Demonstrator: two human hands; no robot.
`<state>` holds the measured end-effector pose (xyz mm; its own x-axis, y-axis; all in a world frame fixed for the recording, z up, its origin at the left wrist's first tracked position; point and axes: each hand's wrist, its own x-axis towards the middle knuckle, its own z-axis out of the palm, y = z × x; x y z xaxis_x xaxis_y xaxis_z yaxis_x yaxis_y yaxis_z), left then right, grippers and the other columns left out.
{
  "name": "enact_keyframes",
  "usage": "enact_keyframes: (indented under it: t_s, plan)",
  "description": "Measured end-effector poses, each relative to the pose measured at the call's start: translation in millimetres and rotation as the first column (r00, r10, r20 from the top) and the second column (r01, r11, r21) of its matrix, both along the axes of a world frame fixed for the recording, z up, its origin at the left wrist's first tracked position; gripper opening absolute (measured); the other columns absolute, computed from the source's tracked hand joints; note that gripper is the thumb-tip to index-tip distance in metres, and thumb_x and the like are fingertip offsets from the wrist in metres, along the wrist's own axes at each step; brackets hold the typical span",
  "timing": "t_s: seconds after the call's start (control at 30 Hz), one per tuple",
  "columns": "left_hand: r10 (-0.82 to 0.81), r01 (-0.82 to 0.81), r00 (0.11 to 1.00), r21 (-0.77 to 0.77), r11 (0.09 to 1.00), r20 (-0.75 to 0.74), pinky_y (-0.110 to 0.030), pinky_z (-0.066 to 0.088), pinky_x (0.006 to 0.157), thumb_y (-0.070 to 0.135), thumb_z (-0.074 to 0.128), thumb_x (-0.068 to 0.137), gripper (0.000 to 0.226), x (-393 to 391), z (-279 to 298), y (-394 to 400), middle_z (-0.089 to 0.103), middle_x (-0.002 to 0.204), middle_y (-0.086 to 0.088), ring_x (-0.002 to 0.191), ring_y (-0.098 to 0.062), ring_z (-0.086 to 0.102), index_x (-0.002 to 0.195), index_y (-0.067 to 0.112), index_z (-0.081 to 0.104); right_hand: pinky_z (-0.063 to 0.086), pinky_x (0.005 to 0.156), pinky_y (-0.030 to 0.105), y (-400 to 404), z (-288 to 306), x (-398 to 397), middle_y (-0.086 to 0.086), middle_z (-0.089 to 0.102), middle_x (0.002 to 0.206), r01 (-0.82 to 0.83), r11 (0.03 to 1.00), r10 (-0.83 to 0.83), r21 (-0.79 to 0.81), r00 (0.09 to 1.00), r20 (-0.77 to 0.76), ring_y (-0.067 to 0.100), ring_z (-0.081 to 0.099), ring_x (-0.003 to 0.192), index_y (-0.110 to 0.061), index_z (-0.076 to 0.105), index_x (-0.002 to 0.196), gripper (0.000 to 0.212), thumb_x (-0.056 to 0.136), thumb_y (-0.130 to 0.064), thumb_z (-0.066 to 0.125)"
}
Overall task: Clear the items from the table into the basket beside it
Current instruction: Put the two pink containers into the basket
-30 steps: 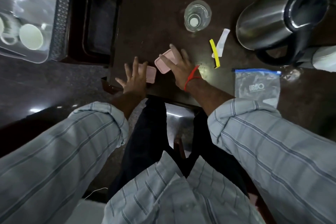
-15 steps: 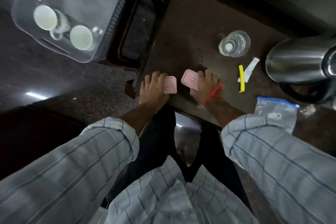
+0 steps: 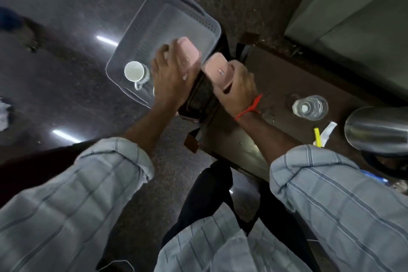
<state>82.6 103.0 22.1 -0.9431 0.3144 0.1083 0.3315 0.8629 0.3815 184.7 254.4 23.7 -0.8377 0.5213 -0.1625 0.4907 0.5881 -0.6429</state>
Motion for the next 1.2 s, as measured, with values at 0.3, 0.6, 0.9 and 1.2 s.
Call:
enact_keyframes:
  t_s: [0.3,0.6,0.9,1.2]
  plan:
    - [0.180,-0.102,0.937,-0.257,0.961,0.301,-0.057,0.024,0.117,0.061,0.057,0.092,0.084,-116.1,-25.7,-38.9,0.043,0.154,-0.018,0.136,-0.040,0.053,0.161,0.029,0.021,0.042,0.095,0.044,-39.9,-18.3,-93.5,-0.004,0.063,0.124,-0.332,0.909,0.320,0.254,0.943,0.086,0.032,0.054,0.107,-0.026,0.062,0.120,0.047,0.078,-0.048,0.059]
    - [0.116,0.050,0.927,-0.423,0.905,0.357,-0.063,0.023,0.121,0.063,0.053,0.097,0.073,-119.0,-58.1,-41.0,0.053,0.139,-0.026,0.130,-0.045,0.056,0.149,0.016,0.030,0.018,0.116,0.063,-56.7,-61.3,-106.7,-0.003,0.058,0.131,-0.452,0.864,0.376,0.221,0.872,0.313,0.041,0.034,0.139,-0.032,0.059,0.124,0.042,0.086,-0.048,0.061]
    - [0.095,0.038,0.951,-0.416,0.909,0.295,-0.071,0.006,0.123,0.059,0.045,0.093,0.068,-102.5,-46.7,-31.8,0.045,0.150,-0.020,0.151,-0.042,0.031,0.143,0.014,0.036,0.030,0.109,0.055,-38.1,-53.6,-84.9,0.000,0.052,0.148,-0.335,0.905,0.319,0.261,0.942,0.103,0.037,0.042,0.137,-0.032,0.072,0.111,0.032,0.090,-0.043,0.051]
    - [-0.332,0.352,0.924,-0.085,0.932,0.192,-0.053,0.024,0.119,0.030,0.053,0.091,0.062,41.8,-23.3,41.1,0.031,0.162,-0.016,0.146,-0.043,0.033,0.150,0.021,0.035,0.047,0.083,0.042,53.6,-66.1,74.1,0.004,0.064,0.117,-0.109,0.976,0.091,0.190,0.991,0.098,0.031,0.059,0.102,-0.023,0.067,0.118,0.032,0.089,-0.027,0.056]
